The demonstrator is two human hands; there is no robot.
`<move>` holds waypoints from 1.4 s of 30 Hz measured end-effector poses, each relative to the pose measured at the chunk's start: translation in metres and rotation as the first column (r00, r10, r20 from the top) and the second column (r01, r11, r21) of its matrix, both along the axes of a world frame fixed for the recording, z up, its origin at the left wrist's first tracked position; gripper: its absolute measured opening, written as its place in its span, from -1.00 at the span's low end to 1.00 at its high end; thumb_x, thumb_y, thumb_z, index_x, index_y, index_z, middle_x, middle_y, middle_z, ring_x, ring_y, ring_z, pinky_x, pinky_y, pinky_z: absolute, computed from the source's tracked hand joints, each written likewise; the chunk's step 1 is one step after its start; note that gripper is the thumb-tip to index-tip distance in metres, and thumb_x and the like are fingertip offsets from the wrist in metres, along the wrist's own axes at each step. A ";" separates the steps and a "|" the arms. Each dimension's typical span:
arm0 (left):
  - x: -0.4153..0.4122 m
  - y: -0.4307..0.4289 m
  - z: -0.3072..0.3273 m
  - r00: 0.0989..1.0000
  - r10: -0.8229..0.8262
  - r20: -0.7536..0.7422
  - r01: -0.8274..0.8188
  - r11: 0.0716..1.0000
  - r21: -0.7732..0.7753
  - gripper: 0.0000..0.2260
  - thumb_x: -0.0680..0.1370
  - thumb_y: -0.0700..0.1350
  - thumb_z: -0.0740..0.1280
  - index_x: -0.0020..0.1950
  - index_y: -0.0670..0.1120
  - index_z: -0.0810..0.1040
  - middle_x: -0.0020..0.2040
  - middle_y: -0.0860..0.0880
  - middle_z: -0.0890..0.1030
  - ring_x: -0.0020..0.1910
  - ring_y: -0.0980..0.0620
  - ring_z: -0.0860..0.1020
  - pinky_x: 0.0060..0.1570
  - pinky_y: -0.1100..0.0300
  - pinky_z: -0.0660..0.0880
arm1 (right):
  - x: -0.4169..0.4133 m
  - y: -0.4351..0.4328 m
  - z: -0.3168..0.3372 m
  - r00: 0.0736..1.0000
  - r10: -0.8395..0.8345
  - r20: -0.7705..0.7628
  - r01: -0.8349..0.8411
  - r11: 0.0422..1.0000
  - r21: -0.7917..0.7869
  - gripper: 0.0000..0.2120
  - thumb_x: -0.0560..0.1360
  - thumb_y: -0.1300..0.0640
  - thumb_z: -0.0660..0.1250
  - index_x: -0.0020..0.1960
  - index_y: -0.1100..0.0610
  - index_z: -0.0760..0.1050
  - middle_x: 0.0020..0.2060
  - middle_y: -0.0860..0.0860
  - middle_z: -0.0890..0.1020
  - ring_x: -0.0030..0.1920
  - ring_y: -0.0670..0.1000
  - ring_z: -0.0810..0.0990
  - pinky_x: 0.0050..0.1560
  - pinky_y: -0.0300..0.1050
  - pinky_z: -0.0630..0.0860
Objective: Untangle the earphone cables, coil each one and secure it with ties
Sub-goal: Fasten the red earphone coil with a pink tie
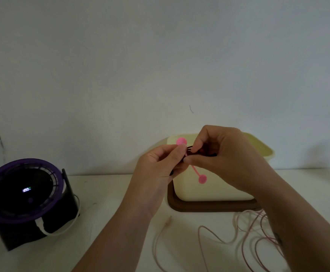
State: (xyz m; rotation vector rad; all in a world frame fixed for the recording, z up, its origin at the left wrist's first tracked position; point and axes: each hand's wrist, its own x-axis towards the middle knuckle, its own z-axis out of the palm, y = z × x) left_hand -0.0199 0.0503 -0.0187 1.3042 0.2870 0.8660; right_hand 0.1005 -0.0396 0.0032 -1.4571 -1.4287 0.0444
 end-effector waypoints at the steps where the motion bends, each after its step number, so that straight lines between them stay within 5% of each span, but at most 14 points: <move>1: 0.000 0.000 0.000 1.000 0.003 -0.008 -0.003 1.000 0.008 -0.85 0.32 -0.02 0.38 -0.27 -0.06 0.70 -0.33 -0.04 0.64 -0.33 0.14 0.58 -0.14 0.29 0.58 | -0.001 0.000 -0.001 1.000 -0.002 0.000 0.002 1.000 0.000 -0.81 0.32 0.19 0.52 -0.28 0.03 0.51 -0.35 0.05 0.65 -0.29 0.11 0.64 -0.18 0.09 0.60; 5: -0.003 0.002 0.003 1.000 0.019 -0.010 -0.019 1.000 0.006 -0.83 0.34 -0.02 0.37 -0.33 -0.09 0.68 -0.35 -0.06 0.62 -0.33 0.12 0.57 -0.16 0.27 0.58 | -0.003 0.003 -0.002 0.995 0.060 -0.080 -0.059 0.998 0.014 -0.75 0.29 0.15 0.54 -0.13 0.01 0.52 -0.25 0.00 0.65 -0.22 0.05 0.65 -0.12 -0.02 0.61; 9: -0.008 0.008 0.009 0.999 0.049 0.009 -0.049 0.999 0.003 -0.83 0.34 0.00 0.37 -0.31 -0.05 0.70 -0.31 -0.03 0.63 -0.32 0.13 0.56 -0.24 0.30 0.55 | 0.009 0.011 -0.012 0.911 0.206 -0.357 -0.264 0.957 -0.120 -0.30 0.20 0.09 0.60 0.26 0.00 0.39 -0.01 -0.01 0.65 -0.02 0.02 0.66 0.12 0.04 0.57; 12: -0.011 0.011 0.011 0.998 0.056 0.010 -0.056 0.998 0.035 -0.83 0.33 0.03 0.38 -0.30 -0.05 0.69 -0.31 -0.04 0.61 -0.29 0.08 0.56 -0.25 0.28 0.54 | 0.006 0.020 -0.028 0.822 0.342 -0.455 -0.475 0.853 -0.218 -0.48 0.33 0.20 0.49 0.26 0.07 0.44 0.03 0.12 0.66 0.03 0.04 0.64 0.20 -0.01 0.46; 16: -0.011 0.008 0.011 0.997 0.072 -0.035 -0.068 0.993 0.098 -0.82 0.31 0.07 0.39 -0.33 -0.02 0.66 -0.40 -0.04 0.53 -0.36 0.06 0.50 -0.26 0.26 0.52 | -0.001 0.027 -0.040 0.797 0.394 -0.458 -0.545 0.797 -0.262 -0.79 0.44 0.18 0.40 0.07 0.15 0.55 0.06 0.12 0.65 0.19 0.11 0.57 0.28 0.01 0.44; 20: -0.011 0.009 0.011 0.998 0.041 -0.050 -0.035 0.994 0.107 -0.82 0.33 0.06 0.38 -0.32 -0.03 0.67 -0.38 0.00 0.59 -0.36 0.12 0.53 -0.25 0.31 0.51 | 0.003 0.026 -0.042 0.661 0.406 -0.632 -0.615 0.775 -0.145 -0.96 0.41 0.22 0.36 -0.15 0.13 0.56 -0.22 0.03 0.66 -0.05 -0.01 0.65 0.14 -0.05 0.55; 22: -0.012 0.011 0.011 0.997 -0.017 -0.069 0.024 0.995 0.093 -0.81 0.36 0.02 0.37 -0.26 -0.09 0.67 -0.32 -0.04 0.64 -0.33 0.11 0.58 -0.23 0.32 0.53 | 0.009 0.026 -0.043 0.610 0.425 -0.669 -0.625 0.777 -0.076 -0.87 0.40 0.26 0.34 -0.19 0.08 0.63 -0.31 0.03 0.62 -0.19 -0.04 0.62 0.03 -0.08 0.58; 28: -0.013 0.012 0.007 0.961 -0.151 -0.232 0.170 0.983 0.065 -0.85 0.28 -0.05 0.39 -0.30 -0.11 0.67 -0.34 -0.05 0.64 -0.38 0.14 0.57 -0.19 0.29 0.59 | 0.036 0.022 -0.042 0.595 0.458 -0.660 -0.605 0.797 0.008 -0.80 0.16 0.19 0.59 -0.26 0.15 0.64 -0.34 0.07 0.64 -0.32 -0.07 0.61 -0.19 -0.22 0.58; 31: -0.014 0.012 0.005 0.906 -0.220 -0.363 0.269 0.959 0.089 -0.79 0.30 -0.05 0.39 -0.18 -0.16 0.66 -0.32 -0.03 0.64 -0.38 0.16 0.56 -0.17 0.29 0.59 | 0.042 0.015 -0.038 0.696 0.461 -0.550 -0.597 0.798 -0.086 -0.85 0.25 0.35 0.51 -0.29 0.12 0.65 -0.38 0.03 0.65 -0.36 -0.10 0.60 -0.28 -0.32 0.51; 36: -0.016 0.014 0.001 0.806 -0.278 -0.522 0.385 0.917 0.106 -0.85 0.32 -0.03 0.42 -0.21 -0.09 0.66 -0.31 -0.01 0.65 -0.37 0.17 0.56 -0.21 0.34 0.53 | 0.048 0.003 -0.028 0.799 0.435 -0.416 -0.569 0.770 -0.288 -0.84 0.35 0.34 0.45 -0.24 0.08 0.67 -0.30 -0.03 0.68 -0.24 -0.12 0.62 -0.13 -0.30 0.50; 40: -0.015 0.012 -0.001 0.771 -0.284 -0.571 0.420 0.900 0.119 -0.89 0.36 -0.03 0.41 -0.24 -0.06 0.65 -0.33 0.03 0.64 -0.35 0.18 0.56 -0.19 0.35 0.52 | 0.051 -0.001 -0.026 0.802 0.433 -0.411 -0.573 0.750 -0.330 -0.97 0.37 0.12 0.48 -0.18 0.04 0.68 -0.23 -0.03 0.70 -0.17 -0.10 0.62 -0.04 -0.20 0.52; 42: -0.014 0.012 -0.002 0.769 -0.282 -0.574 0.426 0.896 0.129 -0.88 0.37 -0.03 0.40 -0.23 -0.06 0.64 -0.31 0.01 0.65 -0.33 0.16 0.57 -0.16 0.33 0.53 | 0.050 -0.001 -0.026 0.784 0.444 -0.433 -0.598 0.726 -0.339 -0.81 0.31 -0.06 0.51 -0.15 0.02 0.68 -0.21 -0.02 0.70 -0.14 -0.08 0.63 -0.03 -0.19 0.53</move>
